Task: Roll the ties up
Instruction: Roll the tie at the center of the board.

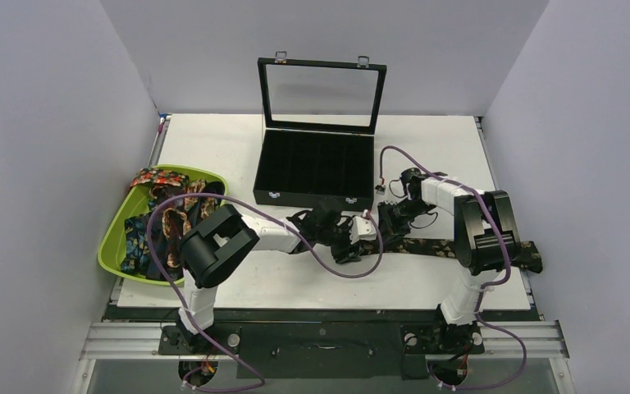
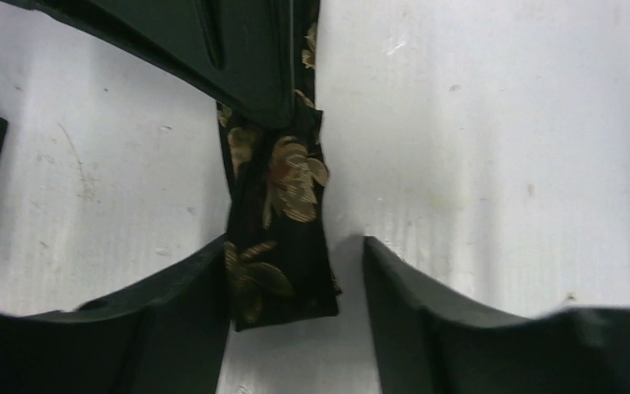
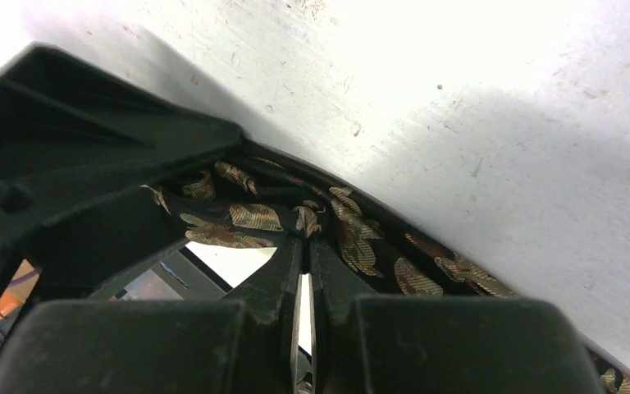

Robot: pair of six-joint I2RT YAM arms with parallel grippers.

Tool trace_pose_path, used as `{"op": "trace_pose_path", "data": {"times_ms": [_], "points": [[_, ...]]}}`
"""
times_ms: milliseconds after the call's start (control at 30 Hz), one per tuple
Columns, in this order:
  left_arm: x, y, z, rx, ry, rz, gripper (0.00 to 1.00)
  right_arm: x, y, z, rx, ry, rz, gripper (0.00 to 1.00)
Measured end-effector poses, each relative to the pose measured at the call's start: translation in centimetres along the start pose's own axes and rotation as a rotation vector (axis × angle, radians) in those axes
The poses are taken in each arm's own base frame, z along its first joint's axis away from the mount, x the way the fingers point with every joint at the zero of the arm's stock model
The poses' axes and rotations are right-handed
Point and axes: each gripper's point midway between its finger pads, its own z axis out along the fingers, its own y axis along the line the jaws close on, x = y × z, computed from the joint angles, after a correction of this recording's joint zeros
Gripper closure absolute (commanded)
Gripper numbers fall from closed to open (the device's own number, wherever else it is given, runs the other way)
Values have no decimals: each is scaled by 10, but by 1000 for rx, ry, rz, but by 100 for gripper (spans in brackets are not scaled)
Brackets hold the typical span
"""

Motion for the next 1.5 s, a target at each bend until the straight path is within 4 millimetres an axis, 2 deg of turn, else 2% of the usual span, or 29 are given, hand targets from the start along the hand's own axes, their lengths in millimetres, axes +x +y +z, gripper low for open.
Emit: {"op": "trace_pose_path", "data": {"times_ms": [33,133,333,500,633,700,767,900,1067,1267,1400,1467,1500], "points": [[0,-1,-1,2,0,-2,36,0,0,0,5,2,-9,100],[3,-6,-8,10,-1,-37,30,1,-1,1,14,7,-28,100],[15,2,-30,-24,-4,-122,28,1,-3,2,27,11,-49,100],[12,9,-32,-43,-26,-129,29,1,-3,2,28,12,-54,100],[2,11,-29,-44,-55,-123,32,1,-3,2,28,13,-54,100],[-7,12,-27,-40,-77,-111,38,1,-3,2,30,14,-53,100],[-19,15,-23,-37,-106,-94,50,1,-4,3,30,18,-52,100],[-38,15,-16,-17,-146,-70,61,0,-4,3,32,22,-50,100],[-51,15,-3,4,-169,-58,61,0,-4,3,34,24,-49,100],[-55,17,13,24,-171,-57,59,0,-4,3,34,23,-50,100],[-41,15,23,37,-143,-68,66,0,-4,2,34,23,-49,100],[-32,13,26,44,-122,-73,69,1,-4,2,33,25,-49,95],[-29,13,28,48,-112,-73,71,1,-4,2,33,24,-49,90]]}}
